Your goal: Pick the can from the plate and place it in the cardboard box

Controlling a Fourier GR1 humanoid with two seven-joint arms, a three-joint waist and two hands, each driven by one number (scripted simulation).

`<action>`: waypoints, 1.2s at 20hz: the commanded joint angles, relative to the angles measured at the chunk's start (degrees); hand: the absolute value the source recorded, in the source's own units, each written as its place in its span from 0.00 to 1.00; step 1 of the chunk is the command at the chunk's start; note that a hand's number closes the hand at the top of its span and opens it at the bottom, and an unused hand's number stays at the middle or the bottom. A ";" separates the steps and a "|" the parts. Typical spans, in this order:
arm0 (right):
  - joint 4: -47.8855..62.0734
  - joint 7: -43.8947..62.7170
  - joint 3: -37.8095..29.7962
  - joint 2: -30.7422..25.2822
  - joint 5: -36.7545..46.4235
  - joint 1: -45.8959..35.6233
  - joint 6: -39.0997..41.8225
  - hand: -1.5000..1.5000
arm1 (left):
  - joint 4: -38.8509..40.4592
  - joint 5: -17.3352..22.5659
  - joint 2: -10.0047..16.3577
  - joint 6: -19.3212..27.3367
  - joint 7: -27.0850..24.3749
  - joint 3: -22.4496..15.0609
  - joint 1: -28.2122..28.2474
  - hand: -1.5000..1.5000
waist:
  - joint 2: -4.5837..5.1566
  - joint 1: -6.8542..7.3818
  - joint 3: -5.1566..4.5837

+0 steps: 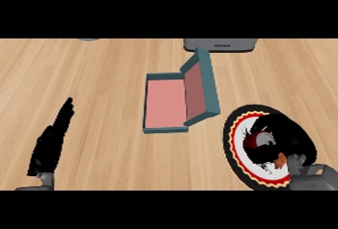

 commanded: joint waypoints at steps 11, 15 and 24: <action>-15.53 20.44 13.39 5.76 33.33 18.12 -11.92 1.00 | -1.22 0.05 0.43 -0.34 3.27 2.10 -1.18 0.50 | -0.41 -1.95 -0.04; -21.69 23.29 17.39 7.36 43.77 23.12 -10.29 1.00 | -2.03 -0.92 -1.79 0.36 -0.49 0.20 2.38 0.50 | -0.30 -1.08 -0.04; -34.77 15.58 18.52 14.96 52.05 17.58 -10.40 1.00 | -1.11 0.35 0.35 -2.18 2.41 2.18 -1.20 0.50 | -0.05 -0.34 0.01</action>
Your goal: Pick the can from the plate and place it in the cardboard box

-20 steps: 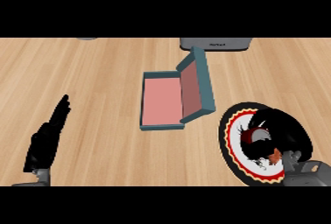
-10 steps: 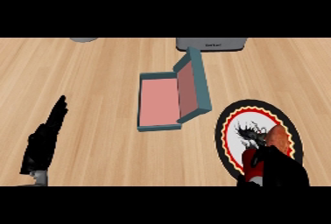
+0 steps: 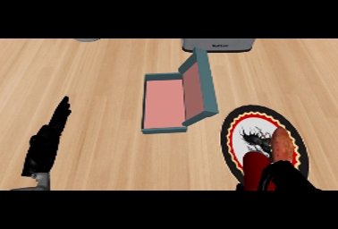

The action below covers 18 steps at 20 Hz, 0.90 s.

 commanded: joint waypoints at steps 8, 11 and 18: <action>-4.04 0.54 4.97 12.03 4.20 -19.53 1.47 1.00 | -0.57 -0.14 0.38 -1.72 1.66 0.13 -2.20 0.50 | 0.30 0.98 0.04; -0.02 4.15 4.27 12.14 0.47 -27.80 2.87 1.00 | 1.97 -0.96 -1.12 -0.76 -3.78 0.09 0.67 0.50 | 0.31 1.02 0.02; 12.62 9.93 -8.92 12.21 -10.83 -46.68 5.06 1.00 | -3.87 -1.93 -1.70 -0.57 2.94 -1.69 0.37 0.50 | 0.32 2.08 0.00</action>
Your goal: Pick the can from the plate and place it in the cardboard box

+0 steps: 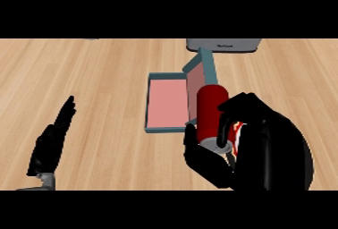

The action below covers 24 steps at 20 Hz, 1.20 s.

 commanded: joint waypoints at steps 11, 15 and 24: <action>37.93 -0.97 -17.30 0.67 -14.99 -21.05 -10.15 1.00 | 1.21 -0.97 -0.52 0.07 -2.54 0.16 0.70 0.50 | 0.35 0.63 0.05; 51.33 -1.86 -16.53 0.67 -17.54 -25.31 -15.80 1.00 | -1.45 -0.23 -0.43 -0.93 0.39 0.03 -0.33 0.50 | 0.40 1.23 0.06; 69.58 -3.47 -15.88 0.67 -25.47 -31.04 -31.10 0.00 | 0.78 1.01 0.80 -2.17 -0.42 2.48 -2.26 0.50 | 0.35 1.26 0.06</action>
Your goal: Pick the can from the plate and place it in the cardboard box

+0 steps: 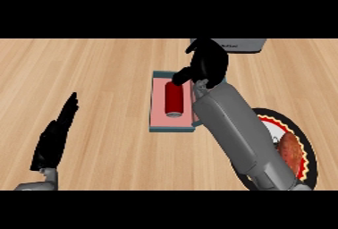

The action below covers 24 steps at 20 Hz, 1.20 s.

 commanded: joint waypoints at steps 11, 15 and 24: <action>4.52 -6.99 -7.95 0.25 -2.38 -1.50 -33.11 0.00 | 1.08 0.23 0.56 -0.35 0.26 1.59 0.19 0.50 | -0.42 -1.59 0.06; -1.92 -13.36 -9.49 0.25 -6.28 3.40 -39.70 0.00 | 2.61 1.12 0.79 -0.52 -1.49 2.89 -0.29 0.50 | -0.40 -2.20 0.07; -28.33 -8.98 -15.54 -7.25 -4.39 20.21 -33.75 0.00 | -0.03 -0.14 0.35 0.94 -1.66 3.08 4.48 0.50 | -1.34 -4.56 0.02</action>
